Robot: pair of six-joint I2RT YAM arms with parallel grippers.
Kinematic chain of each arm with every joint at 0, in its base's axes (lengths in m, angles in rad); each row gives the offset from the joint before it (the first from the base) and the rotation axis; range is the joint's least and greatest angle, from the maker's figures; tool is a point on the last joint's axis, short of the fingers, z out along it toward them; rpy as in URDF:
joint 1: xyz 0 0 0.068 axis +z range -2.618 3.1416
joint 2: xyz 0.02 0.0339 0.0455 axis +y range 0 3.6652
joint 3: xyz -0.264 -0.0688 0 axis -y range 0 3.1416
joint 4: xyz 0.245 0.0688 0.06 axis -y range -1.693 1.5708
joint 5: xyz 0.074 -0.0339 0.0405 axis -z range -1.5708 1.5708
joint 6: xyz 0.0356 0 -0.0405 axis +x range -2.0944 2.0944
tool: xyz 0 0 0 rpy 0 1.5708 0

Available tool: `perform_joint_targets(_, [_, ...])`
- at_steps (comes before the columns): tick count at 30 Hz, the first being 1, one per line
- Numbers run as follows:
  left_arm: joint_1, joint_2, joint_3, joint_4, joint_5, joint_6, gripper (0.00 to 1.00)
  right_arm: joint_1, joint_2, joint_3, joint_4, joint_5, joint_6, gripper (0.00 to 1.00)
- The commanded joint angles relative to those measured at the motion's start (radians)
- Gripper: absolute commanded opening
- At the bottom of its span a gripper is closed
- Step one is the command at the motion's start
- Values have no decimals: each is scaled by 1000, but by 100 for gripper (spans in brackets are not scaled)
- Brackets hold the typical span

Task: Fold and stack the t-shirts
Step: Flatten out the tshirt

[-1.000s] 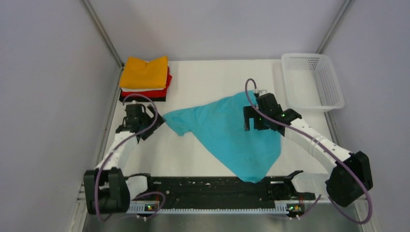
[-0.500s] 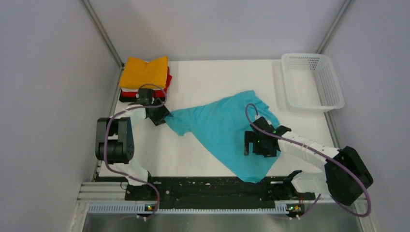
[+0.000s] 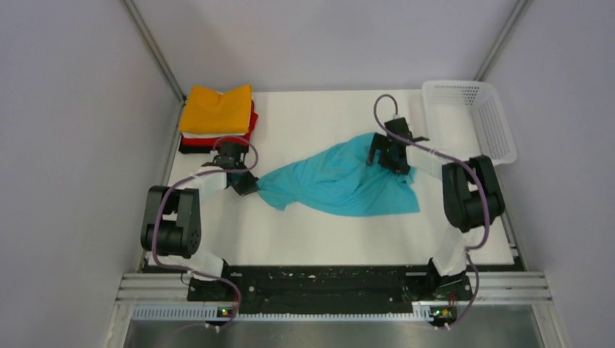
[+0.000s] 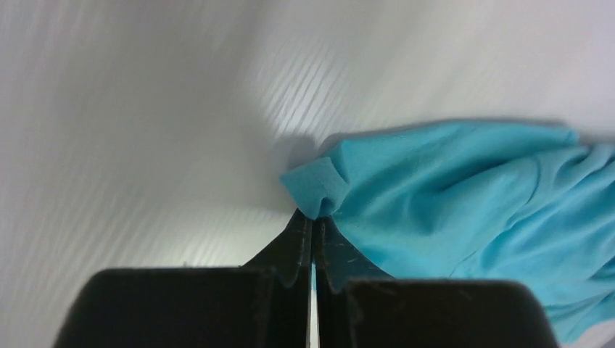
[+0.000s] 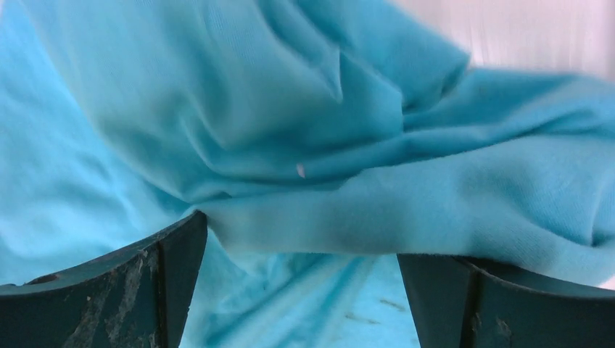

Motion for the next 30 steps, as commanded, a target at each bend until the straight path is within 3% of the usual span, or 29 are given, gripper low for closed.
perform_joint_targets(1, [-85,-214,-158,-83,-84,-132,0,-27,237,276,65,-21,-129,97])
perform_joint_targets(4, [-174,-311,-223,-96,-133,-244,0,-25,215,322,4,-32,-150,95])
perform_joint_targets(11, [-217,-452,-273,-83,-209,-291,0,-27,-163,29,-90,146,-114,98])
perform_joint_targets(16, [-218,-486,-269,-88,-227,-273,0,-88,-315,-136,-206,235,-40,99])
perform_joint_targets(23, [-223,-493,-296,-57,-199,-288,0,-114,-341,-251,-274,261,48,95])
perform_joint_targets(30, [-227,-519,-301,-48,-211,-285,0,-125,-265,-279,-179,222,39,75])
